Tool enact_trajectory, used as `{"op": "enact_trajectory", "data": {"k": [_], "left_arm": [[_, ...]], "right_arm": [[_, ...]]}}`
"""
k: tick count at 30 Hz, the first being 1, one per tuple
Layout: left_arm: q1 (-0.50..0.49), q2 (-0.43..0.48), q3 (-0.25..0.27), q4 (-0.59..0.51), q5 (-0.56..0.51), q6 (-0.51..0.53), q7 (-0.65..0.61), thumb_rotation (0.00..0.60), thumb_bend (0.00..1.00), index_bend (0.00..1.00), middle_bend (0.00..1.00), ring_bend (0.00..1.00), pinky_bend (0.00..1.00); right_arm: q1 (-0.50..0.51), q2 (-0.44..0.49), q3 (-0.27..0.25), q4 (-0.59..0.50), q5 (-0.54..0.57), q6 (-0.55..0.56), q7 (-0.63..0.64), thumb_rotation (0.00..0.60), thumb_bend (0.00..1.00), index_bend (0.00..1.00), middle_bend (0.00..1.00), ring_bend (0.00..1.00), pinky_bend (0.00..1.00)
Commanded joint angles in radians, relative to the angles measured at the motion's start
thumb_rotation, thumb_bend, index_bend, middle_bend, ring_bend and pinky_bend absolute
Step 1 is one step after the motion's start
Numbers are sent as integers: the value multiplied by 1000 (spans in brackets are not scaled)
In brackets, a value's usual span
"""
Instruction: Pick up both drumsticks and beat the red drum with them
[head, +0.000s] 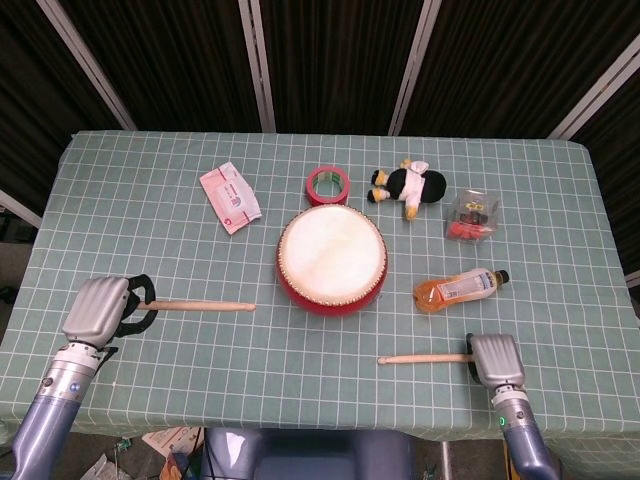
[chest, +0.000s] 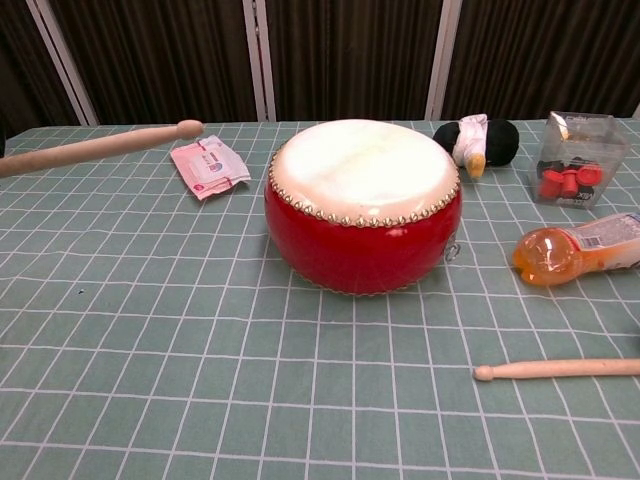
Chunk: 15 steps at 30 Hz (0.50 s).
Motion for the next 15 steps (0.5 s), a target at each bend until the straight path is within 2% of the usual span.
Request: {"op": "enact_trajectory", "data": {"k": [1, 3, 8, 15], "left_arm": [[0, 2, -1, -1, -1, 0, -2, 600, 568, 782, 1000, 1000, 1000], [0, 3, -2, -1, -1, 1, -3, 600, 568, 782, 1000, 1000, 1000], [0, 9, -7, -1, -6, 0, -12, 600, 568, 782, 1000, 1000, 1000], [-9, 7, -13, 9, -16, -11, -12, 600, 568, 782, 1000, 1000, 1000]], "right_arm": [[3, 31, 3, -61, -32, 6, 37, 600, 518, 889, 1000, 1000, 922], [6, 50, 8, -95, -43, 8, 53, 600, 549, 914, 1000, 1000, 926], [13, 162, 45, -258, -54, 16, 127, 600, 620, 964, 1000, 1000, 947], [17, 326, 112, -437, -1, 16, 238, 600, 643, 978, 1000, 1000, 947]]}}
